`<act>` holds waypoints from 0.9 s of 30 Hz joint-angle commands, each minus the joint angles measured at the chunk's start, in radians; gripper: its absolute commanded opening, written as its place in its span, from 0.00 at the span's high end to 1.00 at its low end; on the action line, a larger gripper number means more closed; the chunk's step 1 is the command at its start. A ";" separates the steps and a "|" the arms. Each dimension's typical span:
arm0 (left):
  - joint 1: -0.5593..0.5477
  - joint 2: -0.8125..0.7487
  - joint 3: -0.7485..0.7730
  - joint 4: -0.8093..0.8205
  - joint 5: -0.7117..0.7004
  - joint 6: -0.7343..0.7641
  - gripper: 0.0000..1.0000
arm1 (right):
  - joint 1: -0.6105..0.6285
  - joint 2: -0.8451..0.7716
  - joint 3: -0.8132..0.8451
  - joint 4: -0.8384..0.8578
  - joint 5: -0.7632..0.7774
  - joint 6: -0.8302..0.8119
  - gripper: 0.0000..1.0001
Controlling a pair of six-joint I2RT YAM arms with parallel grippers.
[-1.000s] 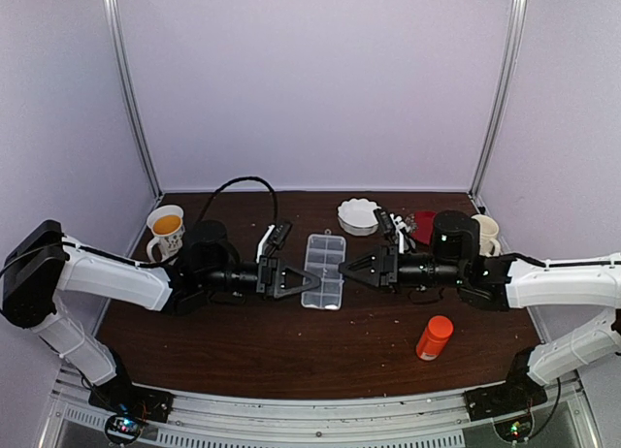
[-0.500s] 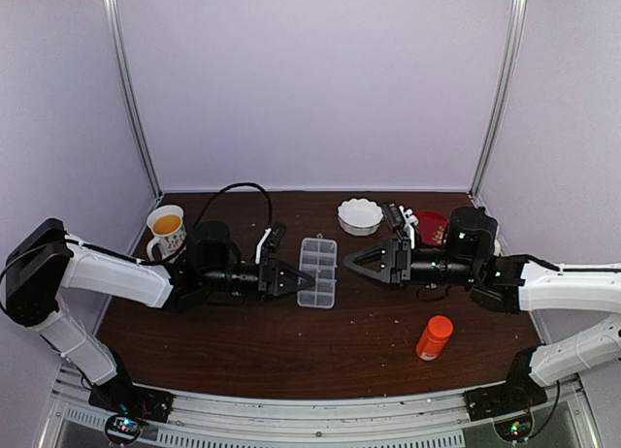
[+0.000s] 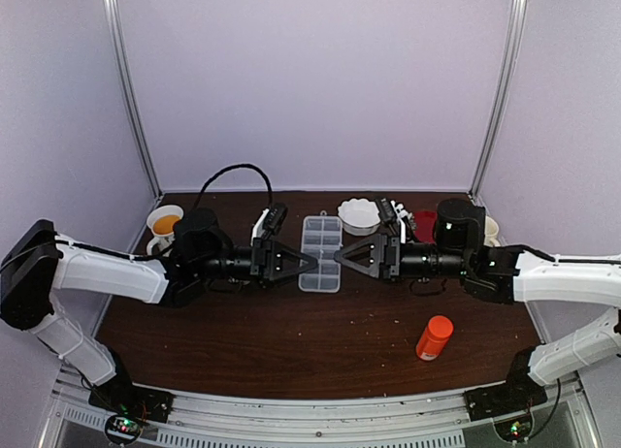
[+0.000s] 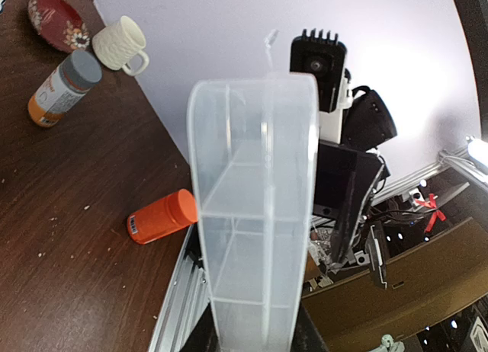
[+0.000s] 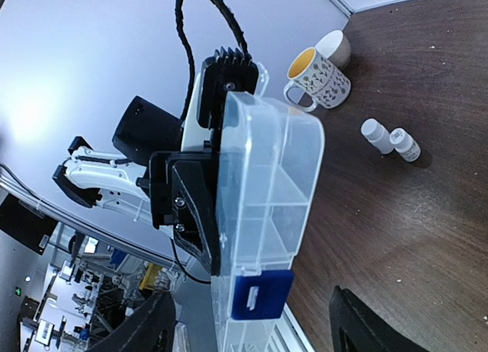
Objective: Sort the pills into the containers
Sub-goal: Open the lid of the pill container at the center of the board.
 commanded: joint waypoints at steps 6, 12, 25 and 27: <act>-0.013 -0.031 0.063 0.112 0.074 -0.052 0.98 | 0.010 0.003 0.019 0.244 -0.087 0.077 0.55; -0.012 -0.028 0.062 0.106 0.079 -0.050 0.99 | 0.009 -0.036 -0.001 0.247 -0.093 0.080 0.70; -0.015 -0.066 0.104 -0.193 0.012 0.129 1.00 | 0.010 -0.103 0.027 -0.034 -0.006 -0.040 0.88; -0.021 -0.091 0.136 -0.339 -0.034 0.229 1.00 | 0.009 -0.107 0.036 -0.080 0.019 -0.061 0.90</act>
